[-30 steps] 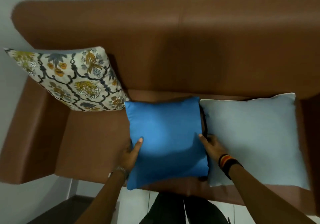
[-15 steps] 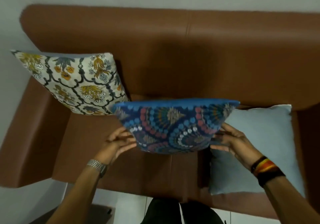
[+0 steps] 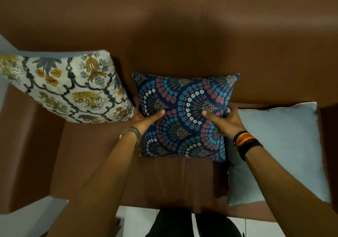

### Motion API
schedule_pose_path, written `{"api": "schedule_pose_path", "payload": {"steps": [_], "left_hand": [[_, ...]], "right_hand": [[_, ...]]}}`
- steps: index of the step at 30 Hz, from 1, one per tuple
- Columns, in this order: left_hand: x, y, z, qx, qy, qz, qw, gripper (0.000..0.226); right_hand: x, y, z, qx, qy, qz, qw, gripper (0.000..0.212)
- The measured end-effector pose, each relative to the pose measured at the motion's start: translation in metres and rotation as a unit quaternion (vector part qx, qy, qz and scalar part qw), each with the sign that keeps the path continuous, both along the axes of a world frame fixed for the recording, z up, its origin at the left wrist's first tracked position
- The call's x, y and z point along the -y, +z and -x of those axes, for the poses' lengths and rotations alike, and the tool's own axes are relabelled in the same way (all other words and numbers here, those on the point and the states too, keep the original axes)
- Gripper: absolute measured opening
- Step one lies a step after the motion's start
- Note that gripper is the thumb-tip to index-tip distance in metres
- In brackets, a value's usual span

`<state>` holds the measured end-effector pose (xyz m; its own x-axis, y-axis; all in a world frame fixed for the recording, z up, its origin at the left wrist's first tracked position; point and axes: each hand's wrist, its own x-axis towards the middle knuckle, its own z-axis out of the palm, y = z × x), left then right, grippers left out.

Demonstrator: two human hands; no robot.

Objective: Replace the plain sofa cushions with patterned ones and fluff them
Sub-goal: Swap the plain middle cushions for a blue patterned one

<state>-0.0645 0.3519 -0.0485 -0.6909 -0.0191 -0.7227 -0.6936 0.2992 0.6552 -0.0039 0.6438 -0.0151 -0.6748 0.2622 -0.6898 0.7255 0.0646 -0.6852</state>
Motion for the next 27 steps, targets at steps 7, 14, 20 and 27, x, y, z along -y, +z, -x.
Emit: {"api": "schedule_pose_path", "payload": {"steps": [7, 14, 20, 27], "left_hand": [[-0.004, 0.010, -0.004, -0.157, 0.026, -0.035, 0.987, 0.107], [-0.013, 0.013, 0.026, -0.228, 0.046, 0.021, 0.972, 0.112], [-0.053, 0.000, -0.058, -0.136, 0.116, 0.008, 0.984, 0.108], [-0.208, -0.044, -0.180, 0.019, -0.023, -0.007, 1.000, 0.069]], "right_hand": [[0.007, 0.022, 0.011, -0.122, -0.054, 0.013, 0.991, 0.094], [0.014, 0.002, 0.035, -0.181, -0.063, 0.028, 0.981, 0.084], [-0.036, -0.021, -0.038, -0.113, -0.065, -0.029, 0.991, 0.097], [-0.247, -0.051, -0.158, 0.034, -0.113, -0.267, 0.956, 0.058]]}}
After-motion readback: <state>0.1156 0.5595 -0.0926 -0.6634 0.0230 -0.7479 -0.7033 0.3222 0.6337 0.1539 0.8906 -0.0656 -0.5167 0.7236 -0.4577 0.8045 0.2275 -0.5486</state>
